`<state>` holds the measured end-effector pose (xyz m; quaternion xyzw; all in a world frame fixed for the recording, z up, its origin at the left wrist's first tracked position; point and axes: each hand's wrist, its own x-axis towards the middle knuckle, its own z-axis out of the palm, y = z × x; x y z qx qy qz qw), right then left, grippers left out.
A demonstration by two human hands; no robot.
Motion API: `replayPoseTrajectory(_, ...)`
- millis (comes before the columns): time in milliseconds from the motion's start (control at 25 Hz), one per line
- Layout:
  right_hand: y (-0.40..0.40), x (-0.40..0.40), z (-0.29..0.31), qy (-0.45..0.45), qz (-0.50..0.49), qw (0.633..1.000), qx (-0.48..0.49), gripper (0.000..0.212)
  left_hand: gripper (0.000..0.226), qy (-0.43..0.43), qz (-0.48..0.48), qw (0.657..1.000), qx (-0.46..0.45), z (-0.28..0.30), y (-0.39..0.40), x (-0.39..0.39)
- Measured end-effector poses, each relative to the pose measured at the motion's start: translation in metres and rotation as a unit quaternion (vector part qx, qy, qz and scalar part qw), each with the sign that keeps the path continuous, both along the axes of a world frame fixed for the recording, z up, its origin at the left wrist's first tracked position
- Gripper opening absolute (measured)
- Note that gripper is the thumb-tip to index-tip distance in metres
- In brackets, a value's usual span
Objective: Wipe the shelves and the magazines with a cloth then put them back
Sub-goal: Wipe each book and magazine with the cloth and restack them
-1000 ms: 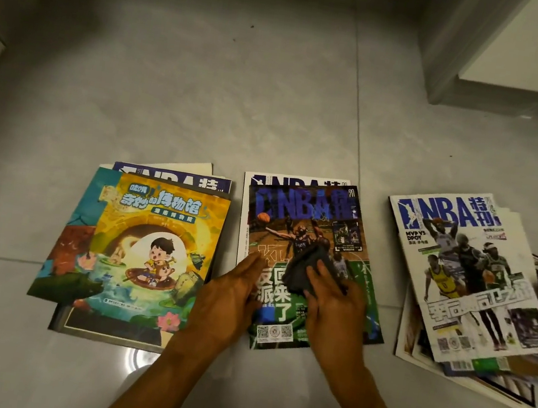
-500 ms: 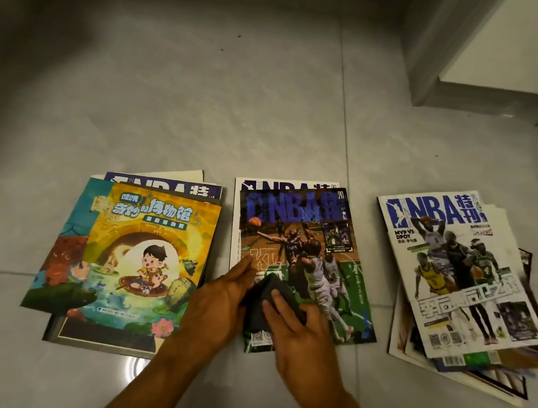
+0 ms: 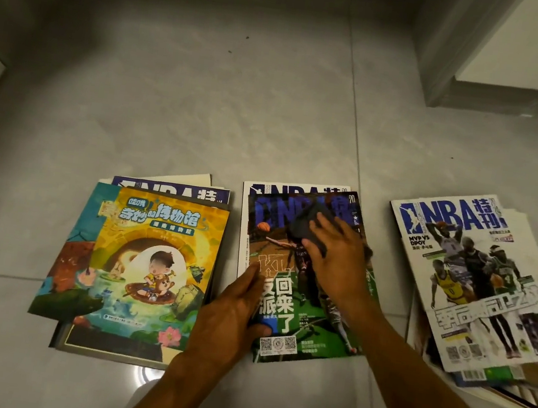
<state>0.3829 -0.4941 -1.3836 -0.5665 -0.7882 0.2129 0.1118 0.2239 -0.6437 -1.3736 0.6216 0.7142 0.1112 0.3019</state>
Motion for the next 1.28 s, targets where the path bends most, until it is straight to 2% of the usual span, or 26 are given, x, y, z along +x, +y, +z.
replayPoseTrajectory(40, 0.0, -0.012, 0.001, 0.007, -0.018, 1.0, -0.011, 0.043, 0.093, -0.01, 0.01, 1.0, 0.001, 0.001, -0.001, 0.001)
replayPoseTrajectory(120, -0.022, -0.043, 0.003, 0.012, 0.117, 0.993, 0.025, 0.041, 0.096, -0.015, 0.012, 1.0, 0.015, 0.005, -0.001, 0.003)
replayPoseTrajectory(200, -0.015, -0.051, 0.005, 0.039, 0.23, 0.972, 0.002, 0.039, 0.099, 0.009, -0.003, 1.0, 0.029, 0.011, 0.001, 0.006)
replayPoseTrajectory(240, 0.005, -0.051, 0.006, 0.043, 0.22, 0.974, -0.03, 0.037, 0.099, 0.011, -0.001, 0.999, 0.032, 0.012, 0.001, 0.007)
replayPoseTrajectory(360, 0.031, -0.067, 0.005, 0.067, 0.095, 0.992, -0.056, 0.03, 0.095, -0.022, 0.025, 0.999, 0.007, 0.013, 0.002, 0.006)
replayPoseTrajectory(400, 0.024, -0.075, 0.003, 0.059, 0.103, 0.992, -0.046, 0.032, 0.094, -0.026, 0.03, 0.999, 0.0, 0.015, 0.002, 0.005)
replayPoseTrajectory(520, 0.016, -0.078, 0.0, 0.035, 0.211, 0.976, -0.035, 0.046, 0.094, -0.017, 0.027, 0.999, -0.002, 0.016, 0.003, 0.005)
replayPoseTrajectory(680, 0.029, -0.062, 0.01, -0.041, 0.056, 0.997, -0.013, 0.058, 0.097, 0.008, 0.013, 1.0, 0.006, 0.011, 0.004, 0.004)
replayPoseTrajectory(720, 0.015, -0.068, 0.011, -0.042, 0.079, 0.996, 0.01, 0.059, 0.098, 0.012, 0.009, 1.0, 0.012, 0.011, 0.004, 0.004)
replayPoseTrajectory(800, -0.019, -0.077, 0.014, -0.022, 0.199, 0.979, 0.029, 0.053, 0.101, 0.024, -0.005, 0.999, 0.024, 0.012, 0.004, 0.004)
replayPoseTrajectory(880, -0.007, -0.056, 0.012, -0.013, 0.254, 0.966, 0.045, 0.049, 0.101, 0.032, -0.013, 0.999, 0.028, 0.011, 0.004, 0.004)
replayPoseTrajectory(920, 0.012, -0.041, 0.008, -0.011, 0.22, 0.975, 0.034, 0.049, 0.1, 0.029, -0.012, 0.999, 0.027, 0.011, 0.004, 0.003)
replayPoseTrajectory(1000, 0.046, -0.007, 0.002, -0.012, 0.089, 0.996, 0.013, 0.048, 0.098, 0.018, -0.012, 1.0, 0.013, 0.012, 0.004, 0.002)
replayPoseTrajectory(1080, 0.047, 0.007, -0.001, 0.008, -0.029, 0.999, 0.009, 0.044, 0.099, 0.016, -0.006, 1.0, 0.007, 0.013, 0.004, 0.002)
replayPoseTrajectory(1120, 0.035, 0.006, 0.0, 0.014, -0.048, 0.999, 0.008, 0.042, 0.099, 0.018, -0.003, 1.0, 0.007, 0.014, 0.004, 0.003)
replayPoseTrajectory(1280, -0.01, 0.01, 0.001, 0.025, 0.062, 0.998, 0.016, 0.042, 0.101, 0.031, -0.002, 0.999, 0.005, 0.008, 0.004, 0.004)
